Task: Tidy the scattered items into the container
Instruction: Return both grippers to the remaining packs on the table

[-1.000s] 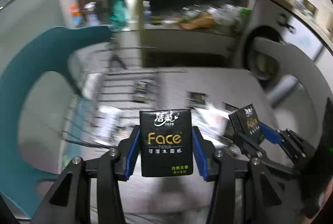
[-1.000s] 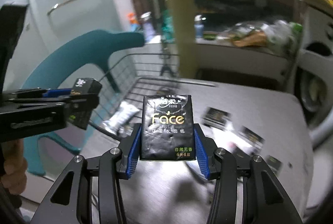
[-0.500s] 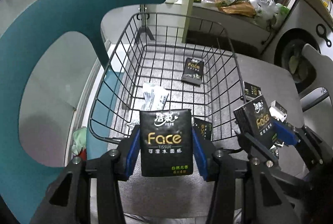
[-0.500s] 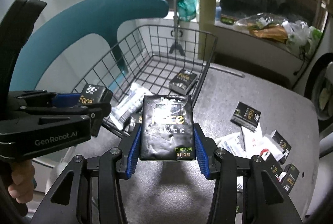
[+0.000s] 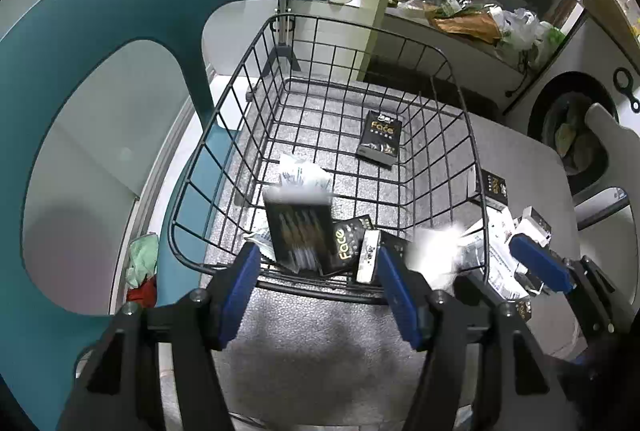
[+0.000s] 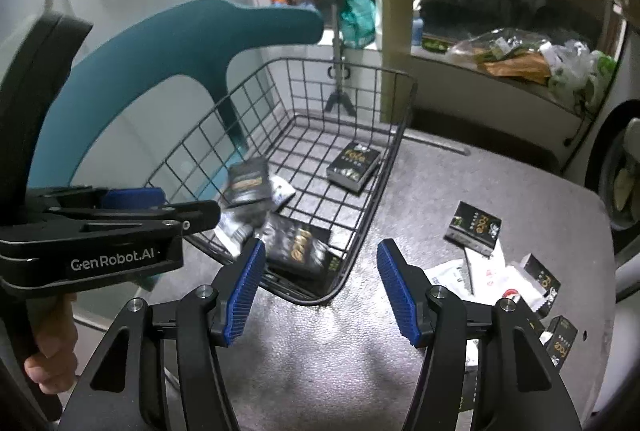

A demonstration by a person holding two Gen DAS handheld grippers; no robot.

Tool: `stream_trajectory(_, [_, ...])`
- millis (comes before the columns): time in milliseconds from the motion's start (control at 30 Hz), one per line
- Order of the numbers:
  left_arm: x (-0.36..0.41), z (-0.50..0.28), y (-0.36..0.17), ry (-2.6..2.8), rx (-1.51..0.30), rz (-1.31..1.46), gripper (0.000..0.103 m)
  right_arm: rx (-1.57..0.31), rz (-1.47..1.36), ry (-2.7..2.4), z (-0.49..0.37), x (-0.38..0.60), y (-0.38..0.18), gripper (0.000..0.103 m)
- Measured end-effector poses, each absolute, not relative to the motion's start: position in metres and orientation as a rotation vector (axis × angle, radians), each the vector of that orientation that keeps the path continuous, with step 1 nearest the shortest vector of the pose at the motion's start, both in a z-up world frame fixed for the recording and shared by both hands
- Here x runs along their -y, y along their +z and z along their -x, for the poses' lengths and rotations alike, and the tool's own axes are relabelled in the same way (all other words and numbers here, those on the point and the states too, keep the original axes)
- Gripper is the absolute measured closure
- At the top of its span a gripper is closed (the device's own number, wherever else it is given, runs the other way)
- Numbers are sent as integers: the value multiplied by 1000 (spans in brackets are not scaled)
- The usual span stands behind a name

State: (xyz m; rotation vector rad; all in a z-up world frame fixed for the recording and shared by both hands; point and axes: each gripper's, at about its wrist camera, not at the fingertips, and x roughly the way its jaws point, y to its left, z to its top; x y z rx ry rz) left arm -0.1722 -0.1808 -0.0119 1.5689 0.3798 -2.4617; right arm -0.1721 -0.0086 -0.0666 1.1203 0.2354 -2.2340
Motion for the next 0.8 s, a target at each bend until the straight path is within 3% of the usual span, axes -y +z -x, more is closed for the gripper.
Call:
stream_trajectory(233, [173, 161, 6, -2501, -387, -1540, 37, -213, -1093, -2316, 167, -47, -50, 45])
stream_trajectory(467, [123, 147, 20, -2593, -319, -1576, 37, -226, -1202, -2374, 167, -120, -78, 45])
stream_trajectory(800, [15, 130, -37, -2622, -217, -1814, 37, -244, -1401, -2411, 164, -206, -154, 45])
